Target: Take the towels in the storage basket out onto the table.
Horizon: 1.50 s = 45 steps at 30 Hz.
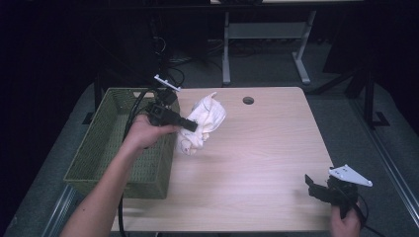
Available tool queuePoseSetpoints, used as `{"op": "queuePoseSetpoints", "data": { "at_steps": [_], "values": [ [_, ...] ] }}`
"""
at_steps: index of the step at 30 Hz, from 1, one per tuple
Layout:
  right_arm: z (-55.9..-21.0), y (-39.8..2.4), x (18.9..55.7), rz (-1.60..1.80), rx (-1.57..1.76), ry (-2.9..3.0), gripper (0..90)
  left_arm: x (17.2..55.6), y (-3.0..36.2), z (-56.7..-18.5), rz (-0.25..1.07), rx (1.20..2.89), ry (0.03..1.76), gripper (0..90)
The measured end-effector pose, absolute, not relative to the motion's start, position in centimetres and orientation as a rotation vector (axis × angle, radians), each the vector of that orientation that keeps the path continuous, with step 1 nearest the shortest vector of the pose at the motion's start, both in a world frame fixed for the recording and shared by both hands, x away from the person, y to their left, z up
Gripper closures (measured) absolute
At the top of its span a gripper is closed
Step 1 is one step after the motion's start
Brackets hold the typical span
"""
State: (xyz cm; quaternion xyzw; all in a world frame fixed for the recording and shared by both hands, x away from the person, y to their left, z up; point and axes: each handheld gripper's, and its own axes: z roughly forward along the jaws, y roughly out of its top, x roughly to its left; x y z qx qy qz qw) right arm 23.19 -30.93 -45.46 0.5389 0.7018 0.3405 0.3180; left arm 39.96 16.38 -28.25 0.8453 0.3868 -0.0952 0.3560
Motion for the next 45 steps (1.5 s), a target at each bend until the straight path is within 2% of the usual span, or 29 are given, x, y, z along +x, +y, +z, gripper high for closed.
{"op": "queuePoseSetpoints", "data": {
  "at_steps": [45],
  "values": [
    [-45.4,-30.9,23.1,0.909,1.412,1.854,13.9,41.3,8.3,-32.7,-0.374,2.261,0.931,70.8]
  ]
}}
